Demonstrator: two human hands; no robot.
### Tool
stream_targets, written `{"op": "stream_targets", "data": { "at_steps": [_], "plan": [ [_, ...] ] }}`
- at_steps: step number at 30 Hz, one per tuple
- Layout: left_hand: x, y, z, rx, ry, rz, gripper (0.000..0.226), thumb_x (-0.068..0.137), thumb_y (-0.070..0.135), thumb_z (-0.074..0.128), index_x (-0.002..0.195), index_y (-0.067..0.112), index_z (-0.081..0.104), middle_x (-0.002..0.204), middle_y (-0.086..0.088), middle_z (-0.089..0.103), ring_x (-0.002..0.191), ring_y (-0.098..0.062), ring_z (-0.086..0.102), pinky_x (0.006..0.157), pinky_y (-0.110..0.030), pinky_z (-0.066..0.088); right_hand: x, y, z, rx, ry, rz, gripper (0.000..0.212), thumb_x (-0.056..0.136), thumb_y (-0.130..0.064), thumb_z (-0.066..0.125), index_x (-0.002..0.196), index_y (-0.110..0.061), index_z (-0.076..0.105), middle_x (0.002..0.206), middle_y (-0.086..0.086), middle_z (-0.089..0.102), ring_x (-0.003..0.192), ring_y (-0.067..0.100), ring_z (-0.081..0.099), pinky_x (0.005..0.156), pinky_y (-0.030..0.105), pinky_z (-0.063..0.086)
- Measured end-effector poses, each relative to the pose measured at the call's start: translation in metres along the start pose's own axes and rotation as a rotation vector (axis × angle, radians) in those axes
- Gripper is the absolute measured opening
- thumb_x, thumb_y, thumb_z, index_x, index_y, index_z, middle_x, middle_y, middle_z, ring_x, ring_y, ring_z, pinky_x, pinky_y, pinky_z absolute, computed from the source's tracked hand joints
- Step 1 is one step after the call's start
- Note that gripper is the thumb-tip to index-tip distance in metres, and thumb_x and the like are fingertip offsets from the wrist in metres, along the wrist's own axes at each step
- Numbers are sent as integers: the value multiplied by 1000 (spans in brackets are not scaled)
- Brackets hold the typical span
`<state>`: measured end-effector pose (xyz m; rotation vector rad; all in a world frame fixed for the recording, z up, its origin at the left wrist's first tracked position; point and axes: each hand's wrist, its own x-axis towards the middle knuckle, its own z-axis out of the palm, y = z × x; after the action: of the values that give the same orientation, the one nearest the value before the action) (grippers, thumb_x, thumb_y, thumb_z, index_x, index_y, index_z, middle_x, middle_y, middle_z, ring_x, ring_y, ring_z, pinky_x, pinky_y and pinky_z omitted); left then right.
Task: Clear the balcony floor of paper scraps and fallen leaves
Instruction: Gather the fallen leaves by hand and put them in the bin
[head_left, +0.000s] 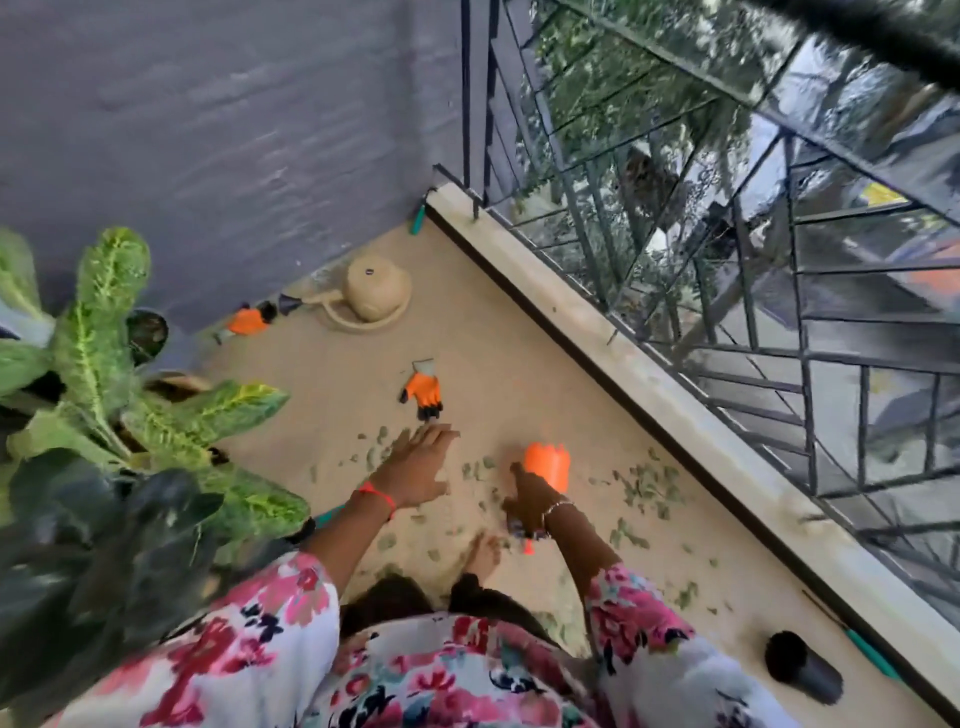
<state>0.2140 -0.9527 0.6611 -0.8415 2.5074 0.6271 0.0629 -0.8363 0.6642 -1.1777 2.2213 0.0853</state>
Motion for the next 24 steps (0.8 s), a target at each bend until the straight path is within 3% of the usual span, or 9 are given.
{"op": "stream_targets", "data": {
  "at_steps": [2, 3, 8, 13, 19, 24],
  "plan": [
    [26, -5, -20, -7, -12, 10, 76, 91, 23, 58, 150, 13, 12, 158, -3, 10, 147, -21, 4, 117, -42, 9, 31, 10, -8, 106, -162, 14, 78, 78, -39, 70, 135, 5, 40, 127, 22, 55, 117, 23, 55, 99, 28, 40],
    [37, -6, -27, -3, -12, 25, 75, 90, 22, 58, 150, 13, 13, 157, -3, 11, 147, -21, 5, 116, -40, 10, 40, 14, -11, 135, -182, 31, 73, 86, -43, 58, 142, -6, 29, 136, 20, 48, 124, 29, 48, 102, 36, 39],
    [113, 2, -79, 24, -30, 131, 75, 86, 20, 59, 149, 14, 17, 157, -3, 14, 147, -19, 4, 118, -40, 9, 83, 29, -71, 264, -153, 79, 64, 95, -26, 49, 145, -4, 15, 135, 26, 44, 127, 35, 43, 99, 33, 34],
    [211, 21, -125, 95, -79, 282, 76, 86, 20, 60, 149, 16, 17, 157, -1, 13, 147, -18, 2, 117, -41, 3, 140, 59, -101, 355, -104, 222, 63, 94, -26, 52, 143, -3, 19, 134, 24, 46, 126, 33, 43, 98, 34, 36],
    [351, 45, -200, 303, -218, 473, 85, 87, 31, 62, 151, 12, 9, 159, -3, 4, 147, -20, -2, 116, -49, 3, 218, 99, -149, 500, 83, 464, 61, 94, -32, 51, 142, -5, 25, 141, 18, 39, 130, 31, 40, 103, 35, 35],
    [436, 72, -259, 394, -271, 702, 90, 86, 38, 62, 152, 19, 5, 160, 1, -3, 146, -18, -10, 117, -40, -4, 252, 111, -184, 563, 195, 720, 60, 96, -38, 45, 144, -7, 25, 145, 11, 37, 133, 25, 35, 104, 31, 26]
  ]
}}
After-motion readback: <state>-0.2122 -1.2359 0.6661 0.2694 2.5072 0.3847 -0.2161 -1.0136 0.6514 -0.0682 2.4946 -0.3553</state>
